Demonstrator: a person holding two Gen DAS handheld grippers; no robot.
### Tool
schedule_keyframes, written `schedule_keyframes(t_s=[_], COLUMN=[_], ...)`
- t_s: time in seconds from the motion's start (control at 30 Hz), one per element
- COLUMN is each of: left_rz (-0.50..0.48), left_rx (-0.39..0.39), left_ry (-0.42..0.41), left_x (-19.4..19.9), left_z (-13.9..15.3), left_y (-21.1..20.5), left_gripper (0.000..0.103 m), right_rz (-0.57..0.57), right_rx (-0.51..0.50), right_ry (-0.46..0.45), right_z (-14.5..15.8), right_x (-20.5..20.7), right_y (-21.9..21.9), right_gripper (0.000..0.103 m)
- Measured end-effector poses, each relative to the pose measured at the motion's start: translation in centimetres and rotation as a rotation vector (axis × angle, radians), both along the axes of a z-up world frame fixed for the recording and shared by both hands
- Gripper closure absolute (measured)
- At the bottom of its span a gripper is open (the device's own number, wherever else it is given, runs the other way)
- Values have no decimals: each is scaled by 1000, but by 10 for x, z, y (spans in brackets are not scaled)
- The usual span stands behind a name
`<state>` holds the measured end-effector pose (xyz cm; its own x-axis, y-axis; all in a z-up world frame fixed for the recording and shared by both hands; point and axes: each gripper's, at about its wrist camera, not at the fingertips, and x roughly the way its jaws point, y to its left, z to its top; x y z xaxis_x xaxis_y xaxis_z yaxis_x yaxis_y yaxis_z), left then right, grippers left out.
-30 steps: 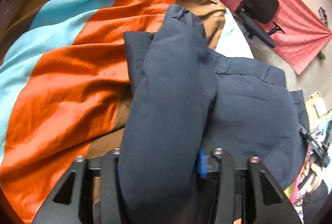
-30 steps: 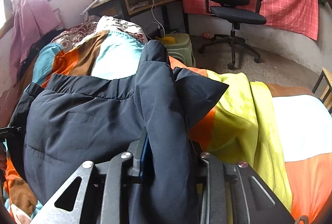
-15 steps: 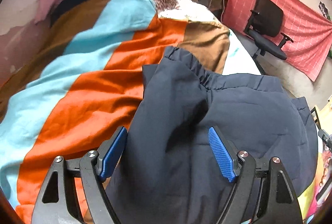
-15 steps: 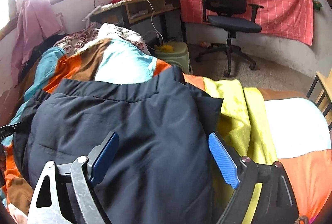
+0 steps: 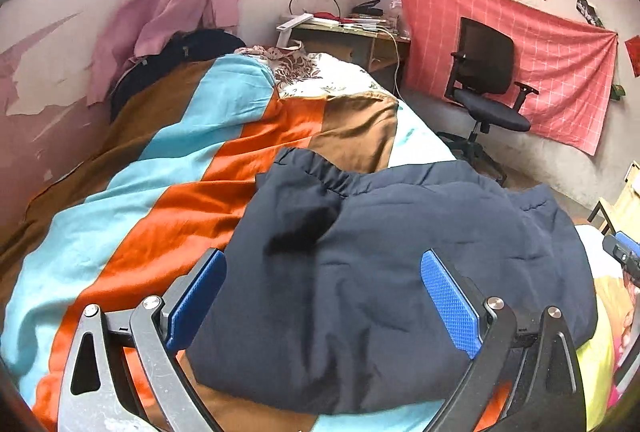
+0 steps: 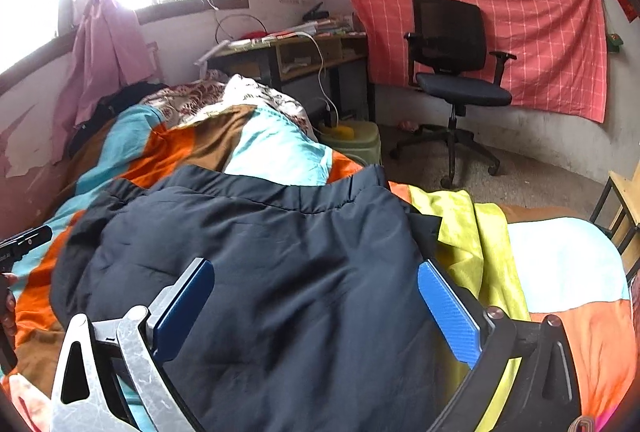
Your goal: Fold large clothes
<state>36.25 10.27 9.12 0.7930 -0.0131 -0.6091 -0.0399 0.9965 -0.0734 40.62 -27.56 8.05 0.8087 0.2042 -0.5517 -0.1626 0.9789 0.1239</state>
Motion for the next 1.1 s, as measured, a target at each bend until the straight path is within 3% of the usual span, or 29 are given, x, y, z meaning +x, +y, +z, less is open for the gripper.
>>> schedule_keyframes(t_s=[0.33,1.1], left_rz=[-12,-71], left_rx=[19,55], left_ry=[-113,-253], left_x=[-45,-137], left_z=[24,27], left_y=[-22,-35], left_gripper=[7,6], right_rz=[17,52], right_rx=[12,40], right_ry=[-107,-274], right_z=[10,46], right_x=[-49,-166], right_y=[7,28], right_gripper=[0,0])
